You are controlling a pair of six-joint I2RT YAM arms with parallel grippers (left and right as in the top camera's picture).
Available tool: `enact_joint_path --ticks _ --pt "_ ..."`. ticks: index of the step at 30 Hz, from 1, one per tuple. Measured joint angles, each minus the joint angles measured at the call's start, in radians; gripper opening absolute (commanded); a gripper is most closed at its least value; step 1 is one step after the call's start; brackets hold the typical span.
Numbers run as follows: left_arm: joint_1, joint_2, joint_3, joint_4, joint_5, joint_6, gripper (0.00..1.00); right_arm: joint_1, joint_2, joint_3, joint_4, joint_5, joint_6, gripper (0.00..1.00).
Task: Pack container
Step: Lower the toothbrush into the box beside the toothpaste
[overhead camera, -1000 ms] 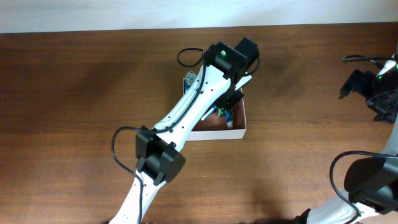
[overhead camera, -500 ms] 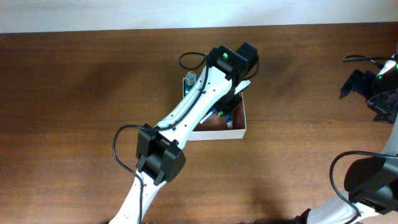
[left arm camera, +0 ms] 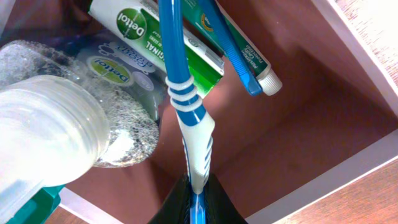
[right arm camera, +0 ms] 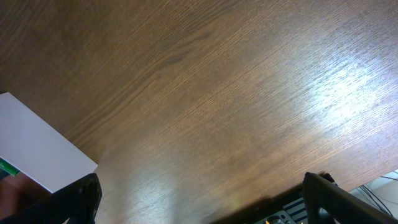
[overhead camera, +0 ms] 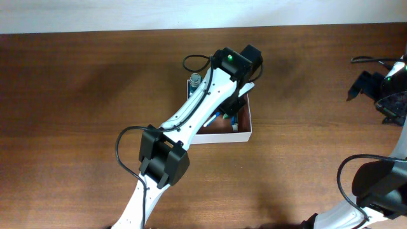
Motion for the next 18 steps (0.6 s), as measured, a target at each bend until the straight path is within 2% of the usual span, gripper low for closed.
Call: enact_joint_path --ticks 4,8,17,18 --pt "0.006 0.0 0.0 0.0 0.0 -0.004 0.09 0.0 0.0 0.0 0.0 0.0 0.0 0.99" --pt "0.011 0.0 0.0 0.0 0.0 -0.016 0.15 0.0 0.0 0.0 0.0 0.0 0.0 0.99" --pt "0.012 0.0 0.0 -0.001 0.0 -0.023 0.17 0.0 0.0 0.0 0.0 0.0 0.0 0.99" --pt "0.012 0.0 0.0 -0.001 0.0 -0.022 0.22 0.0 0.0 0.0 0.0 0.0 0.0 0.99"
